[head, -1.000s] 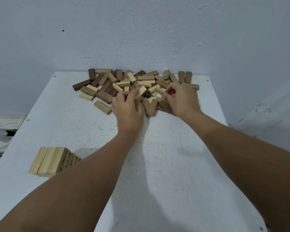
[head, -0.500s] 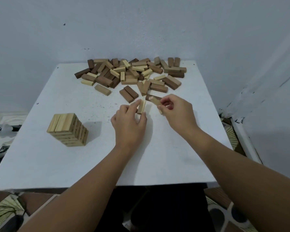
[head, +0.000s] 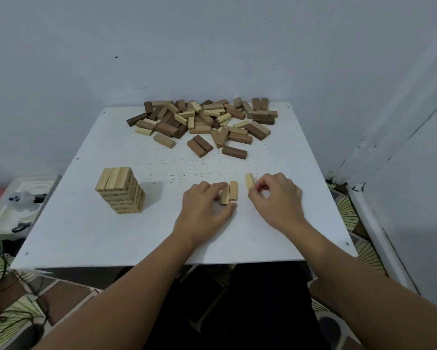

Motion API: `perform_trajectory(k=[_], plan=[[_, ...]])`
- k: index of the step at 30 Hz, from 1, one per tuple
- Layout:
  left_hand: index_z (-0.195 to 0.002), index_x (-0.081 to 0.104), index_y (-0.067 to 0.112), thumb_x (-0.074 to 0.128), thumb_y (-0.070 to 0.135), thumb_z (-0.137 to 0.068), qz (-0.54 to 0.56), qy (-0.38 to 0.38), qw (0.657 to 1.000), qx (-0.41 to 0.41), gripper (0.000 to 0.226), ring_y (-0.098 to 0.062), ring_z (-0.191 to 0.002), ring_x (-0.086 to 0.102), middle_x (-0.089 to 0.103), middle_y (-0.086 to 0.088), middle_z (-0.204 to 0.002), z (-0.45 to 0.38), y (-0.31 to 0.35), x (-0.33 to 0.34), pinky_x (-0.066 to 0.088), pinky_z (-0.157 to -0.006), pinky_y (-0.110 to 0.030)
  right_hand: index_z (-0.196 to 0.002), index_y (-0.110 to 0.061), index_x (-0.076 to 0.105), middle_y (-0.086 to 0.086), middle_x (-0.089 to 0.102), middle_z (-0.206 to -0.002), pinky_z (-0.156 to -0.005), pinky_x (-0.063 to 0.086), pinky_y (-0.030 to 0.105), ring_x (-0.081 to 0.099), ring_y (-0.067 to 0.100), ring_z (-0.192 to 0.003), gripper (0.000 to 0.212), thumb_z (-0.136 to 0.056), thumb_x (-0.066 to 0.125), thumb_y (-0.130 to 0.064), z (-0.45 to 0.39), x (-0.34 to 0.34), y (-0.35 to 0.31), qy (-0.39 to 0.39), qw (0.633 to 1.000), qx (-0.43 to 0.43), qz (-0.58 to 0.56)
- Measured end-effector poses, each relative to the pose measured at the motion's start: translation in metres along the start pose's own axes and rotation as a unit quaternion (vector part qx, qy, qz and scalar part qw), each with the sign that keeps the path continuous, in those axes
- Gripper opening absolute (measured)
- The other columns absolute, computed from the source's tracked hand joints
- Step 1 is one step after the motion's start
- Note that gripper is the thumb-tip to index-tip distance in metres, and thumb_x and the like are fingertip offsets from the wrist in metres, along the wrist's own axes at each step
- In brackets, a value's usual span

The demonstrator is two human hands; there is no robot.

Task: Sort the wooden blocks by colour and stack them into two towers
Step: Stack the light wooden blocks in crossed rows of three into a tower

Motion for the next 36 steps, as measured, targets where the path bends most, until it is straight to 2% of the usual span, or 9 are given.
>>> perform_trajectory(k=[3, 6, 8, 11, 18, 23, 27, 30, 36], plan=[[-0.13, 0.065, 0.036, 0.069, 0.053, -0.091, -0.019, 0.003, 1.0, 0.0, 0.042, -0.009, -0.101, 0.048, 0.055, 0.014, -0.099, -0.001, -0.002, 0.002, 0.039, -0.1, -0.037, -0.077, -0.037, 0.059, -0.015, 0.049, -0.097, -0.101, 0.028, 0.034, 0.043, 0.014, -0.098, 0.025, -0.093, 0.058, -0.057, 0.005, 0.011, 0.001, 0.006, 0.999, -0.035, 0.034], [-0.136, 0.061, 0.038, 0.067, 0.056, -0.091, -0.021, 0.004, 1.0, 0.0, 0.049, -0.01, -0.104, 0.046, 0.053, 0.013, -0.103, 0.0, 0.0, 0.001, 0.038, -0.101, -0.035, -0.082, -0.038, 0.061, -0.016, 0.048, -0.097, -0.103, 0.029, 0.035, 0.044, 0.013, -0.1, 0.026, -0.092, 0.058, -0.062, 0.004, 0.008, 0.0, 0.02, 0.999, -0.037, 0.026], [-0.14, 0.057, 0.041, 0.065, 0.064, -0.09, -0.039, -0.006, 0.999, 0.02, 0.056, -0.01, -0.104, 0.043, 0.049, 0.014, -0.104, 0.001, 0.004, 0.002, 0.035, -0.1, -0.031, -0.103, -0.041, 0.064, -0.017, 0.048, -0.103, -0.106, 0.031, 0.037, 0.046, 0.013, -0.107, 0.024, -0.093, 0.057, -0.063, 0.005, 0.007, 0.001, 0.021, 0.999, -0.043, 0.019], [-0.14, 0.056, 0.04, 0.062, 0.072, -0.089, -0.064, -0.014, 0.997, 0.044, 0.061, -0.01, -0.103, 0.04, 0.046, 0.015, -0.105, 0.003, 0.006, 0.004, 0.033, -0.099, -0.03, -0.134, -0.048, 0.057, -0.014, 0.049, -0.118, -0.111, 0.026, 0.037, 0.042, 0.015, -0.119, 0.038, -0.098, 0.05, -0.061, 0.007, 0.01, -0.002, -0.012, 0.997, -0.064, 0.033], [-0.14, 0.059, 0.039, 0.056, 0.072, -0.092, -0.086, -0.021, 0.994, 0.059, 0.058, -0.011, -0.108, 0.036, 0.045, 0.014, -0.111, 0.005, 0.009, 0.004, 0.035, -0.103, -0.036, -0.128, -0.047, 0.065, -0.016, 0.045, -0.115, -0.111, 0.026, 0.036, 0.039, 0.013, -0.118, 0.04, -0.096, 0.048, -0.066, 0.007, 0.011, -0.002, -0.015, 0.996, -0.082, 0.031], [-0.132, 0.064, 0.032, 0.06, 0.066, -0.093, -0.083, -0.004, 0.995, 0.056, 0.052, -0.013, -0.11, 0.039, 0.047, 0.011, -0.113, 0.006, 0.008, 0.003, 0.036, -0.103, -0.037, -0.142, -0.036, 0.059, -0.008, 0.054, -0.113, -0.106, 0.034, 0.039, 0.048, 0.02, -0.112, 0.041, -0.103, 0.054, -0.045, 0.004, 0.009, 0.003, 0.022, 0.998, -0.063, 0.004], [-0.124, 0.064, 0.034, 0.063, 0.069, -0.089, -0.081, 0.001, 0.994, 0.074, 0.049, -0.011, -0.108, 0.044, 0.048, 0.013, -0.111, 0.007, 0.009, 0.004, 0.033, -0.103, -0.033, -0.127, -0.038, 0.068, -0.012, 0.064, -0.103, -0.103, 0.037, 0.039, 0.054, 0.019, -0.103, 0.029, -0.101, 0.057, -0.044, 0.004, 0.009, 0.001, 0.021, 0.997, -0.071, -0.006], [-0.123, 0.063, 0.034, 0.062, 0.072, -0.088, -0.085, -0.008, 0.993, 0.083, 0.051, -0.009, -0.113, 0.046, 0.051, 0.016, -0.114, 0.006, 0.009, 0.006, 0.029, -0.106, -0.032, -0.114, -0.041, 0.072, -0.02, 0.066, -0.094, -0.106, 0.035, 0.041, 0.054, 0.01, -0.097, 0.023, -0.098, 0.059, -0.052, 0.004, 0.01, 0.002, 0.019, 0.996, -0.084, -0.006], [-0.117, 0.065, 0.03, 0.065, 0.046, -0.089, -0.081, 0.008, 0.992, 0.092, 0.032, -0.013, -0.116, 0.047, 0.057, 0.015, -0.118, 0.006, 0.007, 0.007, 0.027, -0.106, -0.03, -0.097, -0.041, 0.07, -0.025, 0.065, -0.086, -0.105, 0.031, 0.034, 0.052, 0.004, -0.092, 0.018, -0.096, 0.059, -0.055, 0.004, 0.01, 0.003, 0.019, 0.996, -0.081, -0.031]])
Point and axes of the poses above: each hand's wrist, its own z-axis away from the middle knuckle, its own x-axis out of the palm, y = z × x, the point moved 5 cm from there along -z, towards the middle knuckle
